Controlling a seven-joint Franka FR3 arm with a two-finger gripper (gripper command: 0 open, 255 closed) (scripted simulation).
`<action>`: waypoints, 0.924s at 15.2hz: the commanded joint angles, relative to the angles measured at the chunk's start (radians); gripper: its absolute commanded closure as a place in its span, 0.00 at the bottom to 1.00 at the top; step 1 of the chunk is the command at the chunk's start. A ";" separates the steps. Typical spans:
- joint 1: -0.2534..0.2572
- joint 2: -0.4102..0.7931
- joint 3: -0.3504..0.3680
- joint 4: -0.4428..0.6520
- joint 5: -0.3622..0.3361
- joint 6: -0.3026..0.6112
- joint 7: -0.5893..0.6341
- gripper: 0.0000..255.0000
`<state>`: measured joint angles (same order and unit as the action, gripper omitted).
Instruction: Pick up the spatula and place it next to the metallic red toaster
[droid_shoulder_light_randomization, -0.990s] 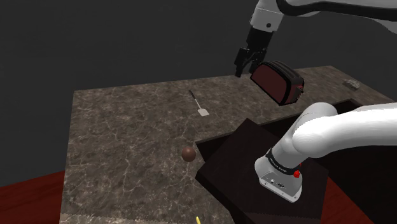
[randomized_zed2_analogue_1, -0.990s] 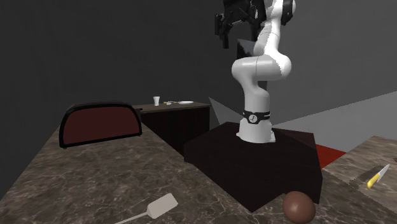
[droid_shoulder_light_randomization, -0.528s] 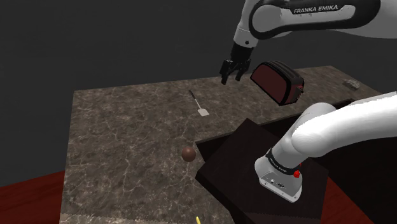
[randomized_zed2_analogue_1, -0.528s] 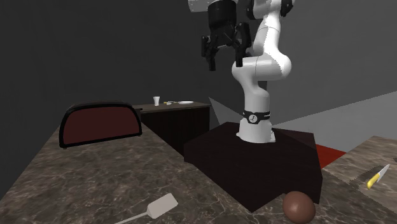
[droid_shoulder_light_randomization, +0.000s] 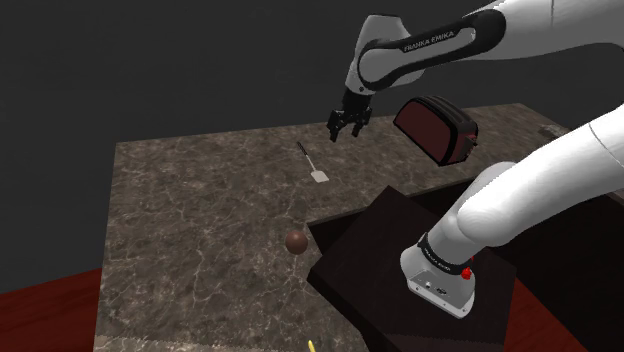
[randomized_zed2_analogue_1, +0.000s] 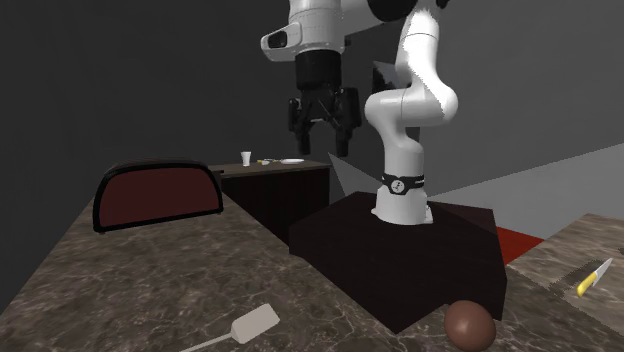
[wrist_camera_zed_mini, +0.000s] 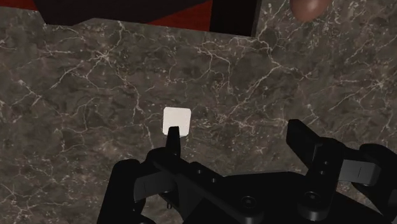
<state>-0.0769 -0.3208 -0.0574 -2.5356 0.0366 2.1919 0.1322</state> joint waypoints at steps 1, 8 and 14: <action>-0.006 0.076 -0.007 0.014 -0.002 0.071 -0.002 0.00; -0.024 0.352 -0.029 0.111 0.009 0.272 -0.011 0.00; -0.046 0.589 -0.039 0.245 0.035 0.393 -0.026 0.00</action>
<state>-0.1205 0.2257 -0.0960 -2.3147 0.0665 2.5628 0.1066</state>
